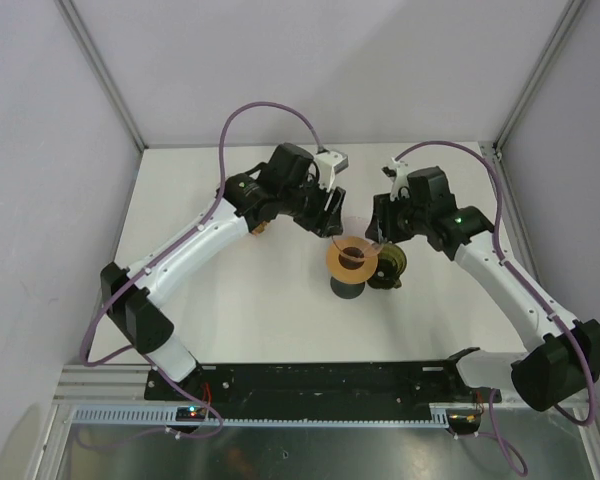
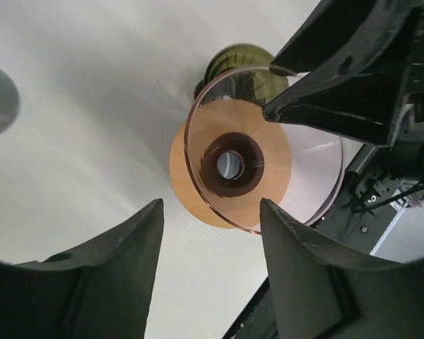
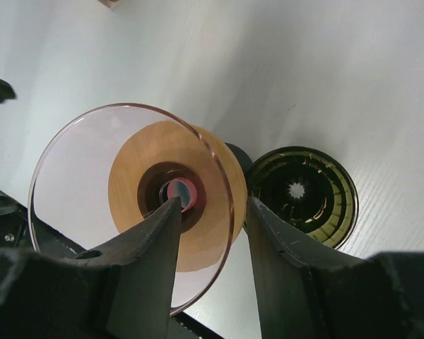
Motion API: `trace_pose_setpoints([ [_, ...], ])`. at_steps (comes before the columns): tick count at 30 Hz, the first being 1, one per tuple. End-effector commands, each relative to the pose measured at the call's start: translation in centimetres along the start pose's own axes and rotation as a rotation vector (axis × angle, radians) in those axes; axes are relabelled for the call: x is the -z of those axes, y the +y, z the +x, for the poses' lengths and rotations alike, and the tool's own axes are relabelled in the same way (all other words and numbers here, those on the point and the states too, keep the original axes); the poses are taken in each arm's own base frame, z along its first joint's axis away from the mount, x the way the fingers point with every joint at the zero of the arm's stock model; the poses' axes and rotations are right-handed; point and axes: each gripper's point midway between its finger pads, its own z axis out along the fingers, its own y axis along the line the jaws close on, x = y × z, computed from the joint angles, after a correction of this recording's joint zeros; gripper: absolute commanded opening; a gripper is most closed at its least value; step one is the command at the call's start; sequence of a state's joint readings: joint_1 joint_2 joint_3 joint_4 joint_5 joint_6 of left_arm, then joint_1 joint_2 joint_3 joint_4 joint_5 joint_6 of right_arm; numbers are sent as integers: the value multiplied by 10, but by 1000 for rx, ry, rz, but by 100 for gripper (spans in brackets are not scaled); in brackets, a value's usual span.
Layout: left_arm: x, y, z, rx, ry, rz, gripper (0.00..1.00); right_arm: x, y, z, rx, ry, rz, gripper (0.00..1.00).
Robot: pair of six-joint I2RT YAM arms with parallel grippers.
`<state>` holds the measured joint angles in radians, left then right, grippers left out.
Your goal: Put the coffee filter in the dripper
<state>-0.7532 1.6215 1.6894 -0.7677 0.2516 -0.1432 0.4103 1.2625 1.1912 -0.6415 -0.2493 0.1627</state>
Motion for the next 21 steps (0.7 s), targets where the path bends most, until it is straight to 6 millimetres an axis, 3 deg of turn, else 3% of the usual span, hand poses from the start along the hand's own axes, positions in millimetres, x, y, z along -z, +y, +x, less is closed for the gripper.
trace_pose_setpoints([
  [1, -13, -2, 20, 54, 58, 28, 59, 10, -1, -4, 27, -39, 68, 46],
  [5, -21, 3, 23, 66, 74, 6, 53, 10, -1, -3, 43, -43, 97, 45],
  [8, -25, 1, 27, 81, 93, 28, 43, 9, 5, -4, 76, -50, 91, 40],
  [16, -16, -7, 30, 85, 89, 58, 6, 14, 16, -11, 153, -101, 107, 9],
  [21, -18, -8, 35, 80, 100, 72, 0, 8, 16, -9, 195, -119, 112, 0],
])
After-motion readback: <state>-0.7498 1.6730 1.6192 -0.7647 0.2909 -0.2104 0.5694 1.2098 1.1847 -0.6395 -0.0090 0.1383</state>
